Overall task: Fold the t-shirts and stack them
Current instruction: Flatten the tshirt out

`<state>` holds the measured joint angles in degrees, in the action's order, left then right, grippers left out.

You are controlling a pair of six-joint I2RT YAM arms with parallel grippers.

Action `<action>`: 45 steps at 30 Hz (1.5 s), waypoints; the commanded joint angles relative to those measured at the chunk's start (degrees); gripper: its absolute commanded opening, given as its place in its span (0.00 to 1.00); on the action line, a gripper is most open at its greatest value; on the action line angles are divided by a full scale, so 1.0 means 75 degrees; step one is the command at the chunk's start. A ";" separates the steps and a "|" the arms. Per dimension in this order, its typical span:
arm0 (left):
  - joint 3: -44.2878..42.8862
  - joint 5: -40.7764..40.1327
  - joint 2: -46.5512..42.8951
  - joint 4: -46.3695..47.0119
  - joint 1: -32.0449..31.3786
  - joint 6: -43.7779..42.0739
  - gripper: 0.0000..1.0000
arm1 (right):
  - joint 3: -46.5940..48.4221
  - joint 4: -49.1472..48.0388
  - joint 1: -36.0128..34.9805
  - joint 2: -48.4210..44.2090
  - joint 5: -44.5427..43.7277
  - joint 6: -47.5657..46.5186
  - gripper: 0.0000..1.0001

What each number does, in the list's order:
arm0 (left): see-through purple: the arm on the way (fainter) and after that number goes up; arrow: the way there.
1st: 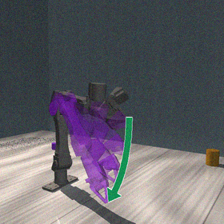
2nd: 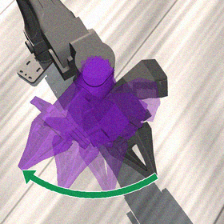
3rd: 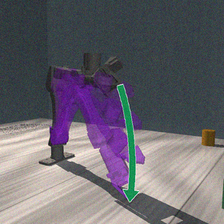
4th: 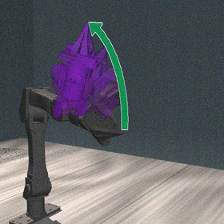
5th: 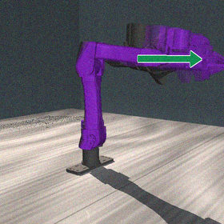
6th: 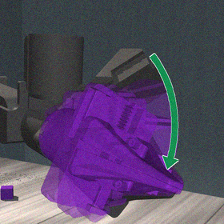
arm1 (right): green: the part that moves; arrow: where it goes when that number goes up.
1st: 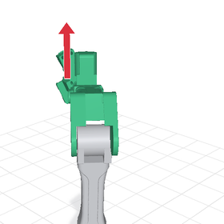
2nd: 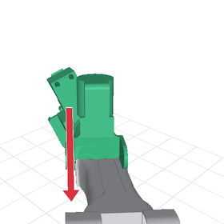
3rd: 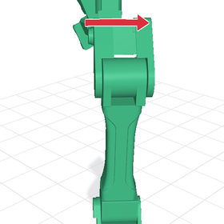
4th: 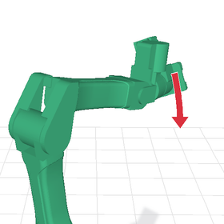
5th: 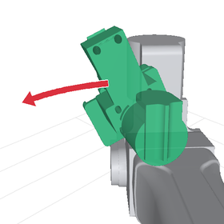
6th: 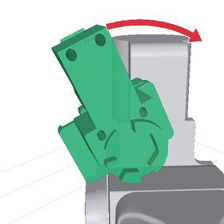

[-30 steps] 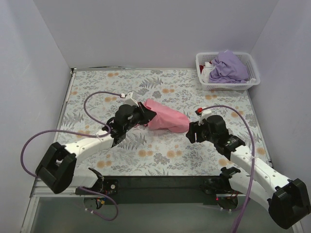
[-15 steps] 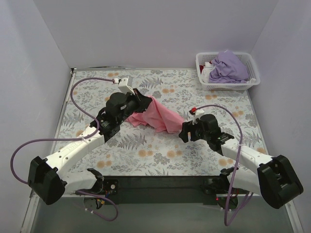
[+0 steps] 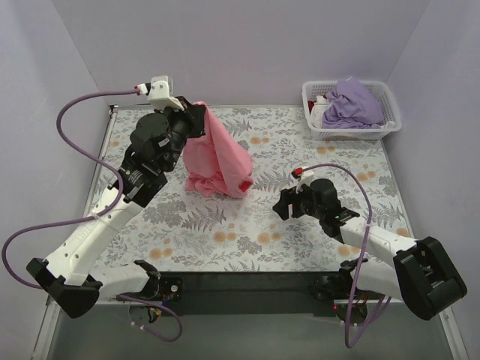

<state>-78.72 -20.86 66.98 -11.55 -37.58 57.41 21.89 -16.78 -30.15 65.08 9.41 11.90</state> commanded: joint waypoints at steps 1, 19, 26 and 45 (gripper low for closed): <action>0.0252 -0.1179 -0.0281 -0.0499 0.0089 -0.0600 0.00 | 0.0526 -0.0458 -0.0209 0.0403 0.0374 -0.0215 0.77; 0.0418 -0.1355 -0.0763 -0.1132 0.0921 -0.0541 0.00 | 0.2905 -0.2532 -0.1558 0.4517 0.0737 -0.0134 0.79; 0.0289 -0.1168 -0.0704 -0.1155 0.1436 -0.0553 0.00 | 0.3725 -0.2580 -0.1546 0.5128 0.0446 -0.0391 0.49; -0.3145 -0.0792 0.0750 -0.0675 0.2656 -0.1419 0.00 | 0.7580 0.2855 -0.0808 0.1578 -0.3011 -0.4586 0.01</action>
<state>-99.26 -26.13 75.53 -18.94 -18.06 49.54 73.38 -4.95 -36.05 81.87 -6.96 -14.68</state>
